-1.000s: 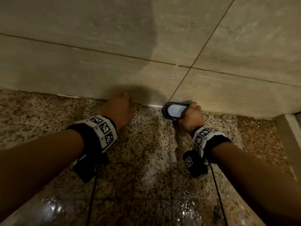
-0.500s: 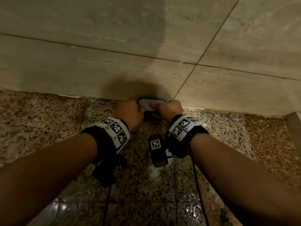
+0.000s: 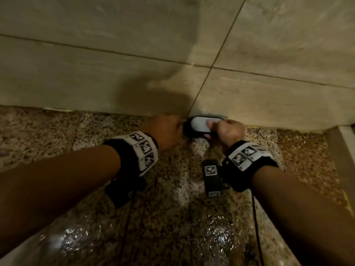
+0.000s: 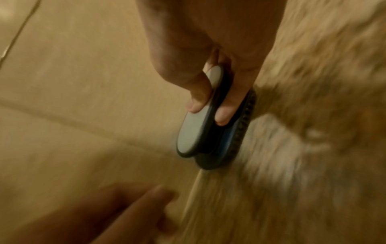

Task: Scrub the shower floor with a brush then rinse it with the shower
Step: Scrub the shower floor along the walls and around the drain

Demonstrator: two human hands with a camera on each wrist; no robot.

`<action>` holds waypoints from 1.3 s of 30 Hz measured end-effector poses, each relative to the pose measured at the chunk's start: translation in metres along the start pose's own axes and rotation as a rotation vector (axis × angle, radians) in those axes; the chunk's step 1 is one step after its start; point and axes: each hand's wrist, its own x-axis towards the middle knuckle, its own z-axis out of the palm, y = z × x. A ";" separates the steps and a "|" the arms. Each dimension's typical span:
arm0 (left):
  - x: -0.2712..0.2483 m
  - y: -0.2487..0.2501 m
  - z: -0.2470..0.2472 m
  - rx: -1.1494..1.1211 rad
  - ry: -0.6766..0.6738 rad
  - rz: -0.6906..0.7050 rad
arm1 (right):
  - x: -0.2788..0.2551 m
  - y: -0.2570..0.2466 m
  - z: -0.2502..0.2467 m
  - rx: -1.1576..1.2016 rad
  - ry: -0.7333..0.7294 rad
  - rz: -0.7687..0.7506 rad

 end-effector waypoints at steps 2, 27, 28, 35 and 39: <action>-0.007 -0.028 -0.004 0.009 0.083 -0.107 | -0.023 -0.005 0.036 -0.021 -0.112 -0.073; -0.038 -0.081 -0.036 -0.037 0.187 -0.202 | -0.069 -0.024 0.086 -0.059 -0.232 -0.161; -0.039 -0.082 -0.036 -0.040 0.201 -0.192 | -0.057 -0.020 0.072 -0.031 -0.187 -0.130; -0.052 -0.102 -0.047 -0.002 0.239 -0.209 | -0.057 -0.025 0.063 0.083 -0.173 -0.067; -0.060 -0.114 -0.047 0.007 0.208 -0.216 | -0.090 -0.029 0.105 0.108 -0.287 -0.082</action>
